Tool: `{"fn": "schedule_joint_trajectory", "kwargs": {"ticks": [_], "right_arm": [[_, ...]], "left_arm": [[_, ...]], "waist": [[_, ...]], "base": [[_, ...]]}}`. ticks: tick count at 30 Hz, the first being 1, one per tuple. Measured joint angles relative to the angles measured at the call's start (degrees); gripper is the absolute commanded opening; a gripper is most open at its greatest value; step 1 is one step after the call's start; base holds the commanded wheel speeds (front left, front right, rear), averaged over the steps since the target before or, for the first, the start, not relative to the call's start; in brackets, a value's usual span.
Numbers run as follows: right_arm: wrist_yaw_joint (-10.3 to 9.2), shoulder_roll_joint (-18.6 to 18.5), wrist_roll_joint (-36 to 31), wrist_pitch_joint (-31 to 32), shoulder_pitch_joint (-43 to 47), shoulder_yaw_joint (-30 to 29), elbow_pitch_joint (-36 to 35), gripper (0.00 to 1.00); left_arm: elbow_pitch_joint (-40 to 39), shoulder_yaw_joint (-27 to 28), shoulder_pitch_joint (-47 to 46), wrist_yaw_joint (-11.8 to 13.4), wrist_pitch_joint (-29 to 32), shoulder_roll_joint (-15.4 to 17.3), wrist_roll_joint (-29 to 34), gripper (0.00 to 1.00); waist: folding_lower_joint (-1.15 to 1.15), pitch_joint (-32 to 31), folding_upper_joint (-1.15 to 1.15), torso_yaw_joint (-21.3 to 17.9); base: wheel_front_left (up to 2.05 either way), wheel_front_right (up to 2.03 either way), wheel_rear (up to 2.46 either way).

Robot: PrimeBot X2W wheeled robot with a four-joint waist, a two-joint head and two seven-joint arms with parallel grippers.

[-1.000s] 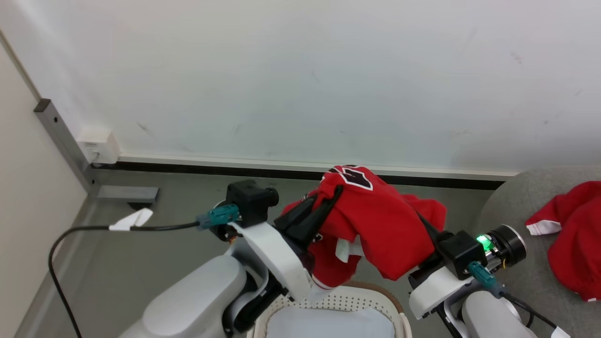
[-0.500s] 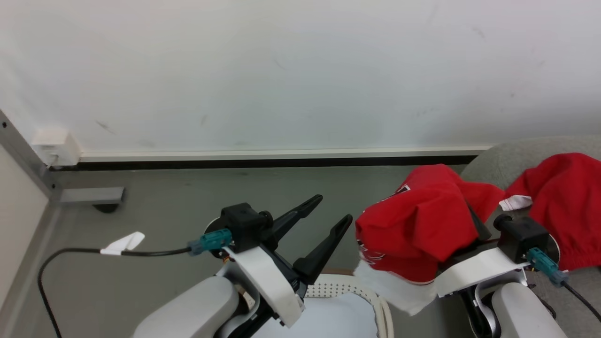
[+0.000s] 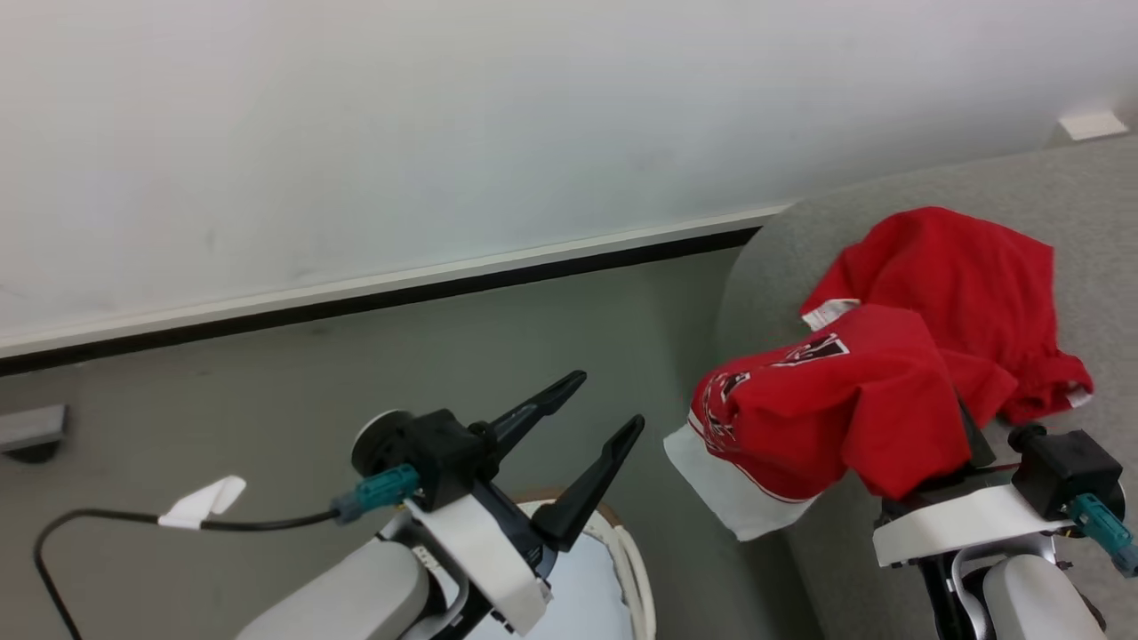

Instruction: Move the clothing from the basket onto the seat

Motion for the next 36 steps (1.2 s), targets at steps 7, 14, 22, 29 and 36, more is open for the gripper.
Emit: {"fn": "schedule_joint_trajectory", "kwargs": {"ticks": [7, 14, 22, 29, 36], "right_arm": [[0.0, 0.02, 0.19, 0.0, 1.91, 0.25, -2.46, 0.0], [0.0, 0.03, 0.13, 0.0, 3.83, -0.32, -5.81, 0.0], [0.0, 0.02, -1.42, 0.02, 4.01, -2.64, -7.47, 0.0], [0.0, -0.37, -5.8, 3.74, -2.59, -9.76, -12.99, 0.0], [0.0, -2.35, -8.46, 9.01, -6.31, -18.73, -18.47, 0.0]], "left_arm": [[-1.58, 1.22, 2.82, 1.19, -0.34, 0.44, 2.75, 1.0], [-3.2, 2.54, 3.83, 1.7, -0.4, 0.67, 4.32, 1.0], [-3.74, 3.11, 4.5, 1.68, -0.4, 0.65, 4.56, 1.0], [-6.06, 3.87, 4.46, 1.25, -0.27, 3.09, 4.71, 1.0], [-9.72, 5.21, 4.59, 0.99, 0.37, 7.83, 4.74, 1.0]], "waist": [[0.0, 0.39, 0.0, -6.94], [0.0, 0.71, 0.0, -13.4], [-0.01, 1.74, 0.0, -17.09], [-0.01, 4.4, 0.0, -16.42], [0.0, 8.22, 0.0, -14.06]], "base": [[0.0, 0.0, 0.0], [0.0, 0.0, 0.0], [0.0, 0.0, 0.0], [0.0, 0.0, 0.0], [0.0, 0.0, 0.0]]}}
